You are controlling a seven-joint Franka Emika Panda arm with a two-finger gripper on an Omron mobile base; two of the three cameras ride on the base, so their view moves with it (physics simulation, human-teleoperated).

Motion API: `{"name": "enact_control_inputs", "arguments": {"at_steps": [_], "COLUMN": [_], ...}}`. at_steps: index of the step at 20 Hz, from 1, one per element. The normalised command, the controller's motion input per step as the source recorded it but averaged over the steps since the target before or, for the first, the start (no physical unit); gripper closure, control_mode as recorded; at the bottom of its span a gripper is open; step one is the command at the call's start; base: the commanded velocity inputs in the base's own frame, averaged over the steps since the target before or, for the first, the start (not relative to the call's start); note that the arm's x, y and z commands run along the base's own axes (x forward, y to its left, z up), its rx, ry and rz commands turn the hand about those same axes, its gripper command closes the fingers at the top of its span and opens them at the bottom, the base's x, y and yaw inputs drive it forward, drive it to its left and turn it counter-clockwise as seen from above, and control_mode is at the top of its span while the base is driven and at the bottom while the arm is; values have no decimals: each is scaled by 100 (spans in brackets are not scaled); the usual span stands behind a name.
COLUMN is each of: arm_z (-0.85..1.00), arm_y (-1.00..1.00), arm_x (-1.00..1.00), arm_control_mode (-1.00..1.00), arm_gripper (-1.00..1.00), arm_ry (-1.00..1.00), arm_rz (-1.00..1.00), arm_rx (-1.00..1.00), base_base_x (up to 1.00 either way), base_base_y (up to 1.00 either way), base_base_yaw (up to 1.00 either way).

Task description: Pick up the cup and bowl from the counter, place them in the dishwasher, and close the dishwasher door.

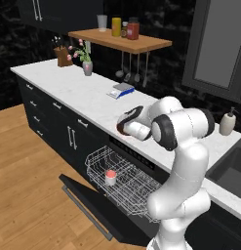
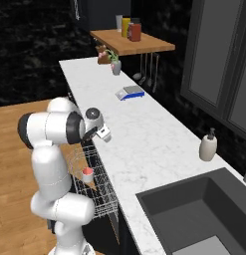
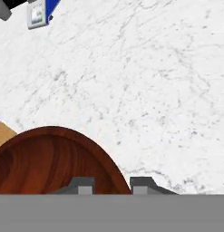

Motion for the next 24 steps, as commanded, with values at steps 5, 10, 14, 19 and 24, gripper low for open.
{"name": "enact_control_inputs", "arguments": {"at_steps": [5,10,14,19,24], "arm_z": [80,58,15,0,-17], "arm_y": [9,51,91,88,83], "arm_x": [-65,-55,-27,-6,12], "arm_control_mode": [-100,-100,-100,-100,-100], "arm_gripper": [100,100,100,100,100], "arm_ry": [26,24,15,6,1], "arm_rz": [-23,-19,-15,-16,-10], "arm_rx": [20,-9,-1,-1,-2], "base_base_x": [0,0,0,0,0], "base_base_y": [0,0,0,0,0], "base_base_yaw": [0,0,0,0,0]}}
